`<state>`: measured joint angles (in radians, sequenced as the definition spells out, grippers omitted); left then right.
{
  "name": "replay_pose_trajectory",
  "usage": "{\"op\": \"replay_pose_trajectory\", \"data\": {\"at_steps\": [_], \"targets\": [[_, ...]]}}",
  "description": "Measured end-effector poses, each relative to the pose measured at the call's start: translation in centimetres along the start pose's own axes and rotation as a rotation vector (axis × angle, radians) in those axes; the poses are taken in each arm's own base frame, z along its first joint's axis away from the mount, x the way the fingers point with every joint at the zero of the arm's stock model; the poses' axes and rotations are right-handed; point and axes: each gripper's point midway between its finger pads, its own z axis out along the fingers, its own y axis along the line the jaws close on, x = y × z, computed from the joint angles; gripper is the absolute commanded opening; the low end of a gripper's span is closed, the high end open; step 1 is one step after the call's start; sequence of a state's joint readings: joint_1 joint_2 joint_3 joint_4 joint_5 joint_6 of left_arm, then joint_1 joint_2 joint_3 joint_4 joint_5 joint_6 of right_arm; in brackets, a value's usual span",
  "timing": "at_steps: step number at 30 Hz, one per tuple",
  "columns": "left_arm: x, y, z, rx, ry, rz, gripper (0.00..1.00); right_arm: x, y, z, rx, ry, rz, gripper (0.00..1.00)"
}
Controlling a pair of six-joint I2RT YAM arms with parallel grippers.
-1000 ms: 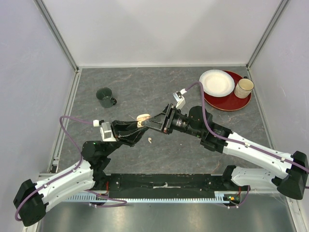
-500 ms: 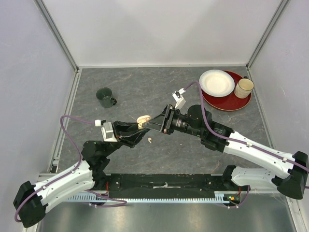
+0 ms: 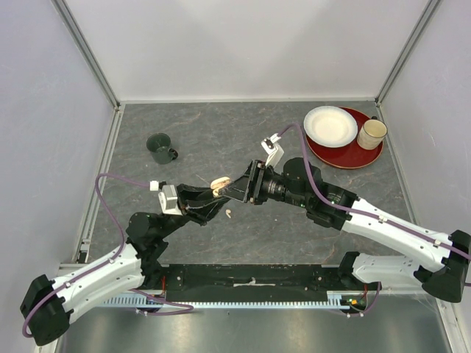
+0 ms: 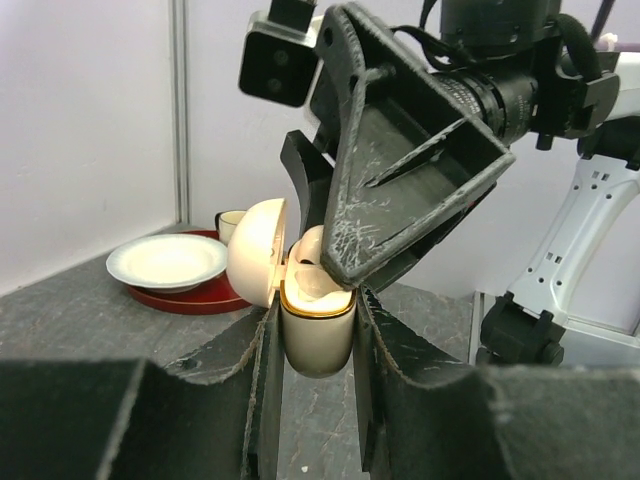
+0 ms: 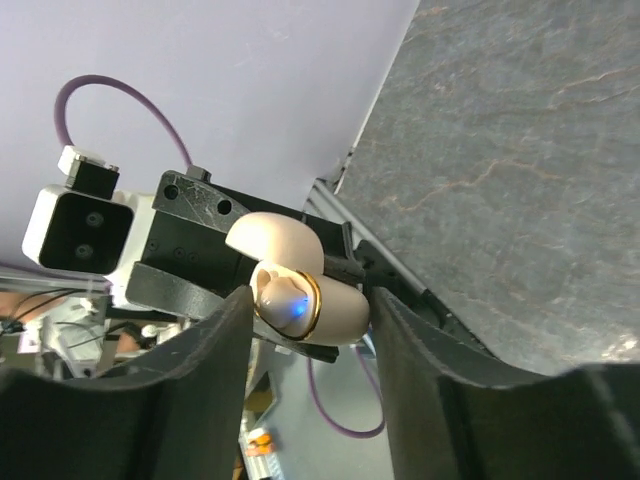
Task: Insert the wireless bluetooth earbuds into the charging case
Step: Adjust the charging case, then pick up the earbud from the center of the board.
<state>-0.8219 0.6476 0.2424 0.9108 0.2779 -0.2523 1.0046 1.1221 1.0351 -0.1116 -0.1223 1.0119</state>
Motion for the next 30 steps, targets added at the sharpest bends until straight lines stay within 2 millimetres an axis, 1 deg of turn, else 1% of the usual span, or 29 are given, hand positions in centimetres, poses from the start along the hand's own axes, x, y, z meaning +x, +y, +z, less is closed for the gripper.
{"op": "replay_pose_trajectory", "data": {"at_steps": [1,3,4,6,13,14,16,17,20,22,23,25,26,27,30], "targets": [[0.0,0.1,0.0,-0.004,0.001,-0.001,0.02,-0.1,0.0,0.0,0.003,-0.006,-0.006,0.71],[0.1,0.2,0.0,-0.012,0.004,-0.002,0.02,-0.5,-0.2,-0.1,0.014,-0.026,-0.015,0.76],[0.2,0.3,-0.1,-0.015,0.005,-0.002,0.02,-0.7,-0.2,-0.3,0.019,-0.041,-0.022,0.81],[0.1,0.3,-0.1,-0.019,0.002,-0.002,0.02,-1.3,-0.1,-0.6,0.023,-0.069,-0.026,0.85],[0.0,0.6,-0.8,-0.046,-0.011,0.000,0.02,-3.6,0.5,-2.6,0.032,-0.186,-0.060,0.87],[0.0,0.7,-1.0,-0.051,-0.014,0.000,0.02,-3.9,0.4,-2.8,0.040,-0.200,-0.062,0.86],[-0.2,0.8,-1.2,-0.064,-0.020,0.001,0.02,-4.6,-0.3,-3.4,0.082,-0.241,-0.067,0.81],[-0.3,0.8,-1.5,-0.069,-0.024,0.002,0.02,-5.0,-0.9,-3.7,0.115,-0.264,-0.068,0.76],[-1.2,0.8,-2.2,-0.088,-0.046,0.014,0.02,-5.5,-3.8,-4.5,0.251,-0.310,-0.072,0.73],[-1.9,0.8,-2.8,-0.098,-0.065,0.024,0.02,-5.4,-6.1,-4.5,0.349,-0.312,-0.083,0.72],[-2.3,0.7,-3.1,-0.103,-0.073,0.029,0.02,-5.0,-7.4,-4.2,0.399,-0.297,-0.091,0.70],[-2.9,0.5,-3.5,-0.105,-0.086,0.037,0.02,-4.0,-10.0,-3.1,0.487,-0.251,-0.107,0.67],[-3.0,0.5,-3.8,-0.107,-0.087,0.039,0.02,-3.3,-11.2,-2.3,0.524,-0.217,-0.113,0.63],[-3.1,0.4,-4.2,-0.110,-0.085,0.041,0.02,-2.0,-13.0,-1.2,0.574,-0.162,-0.119,0.62],[-3.2,0.4,-4.8,-0.121,-0.079,0.044,0.02,1.3,-17.4,1.1,0.686,-0.024,-0.128,0.60]]}}
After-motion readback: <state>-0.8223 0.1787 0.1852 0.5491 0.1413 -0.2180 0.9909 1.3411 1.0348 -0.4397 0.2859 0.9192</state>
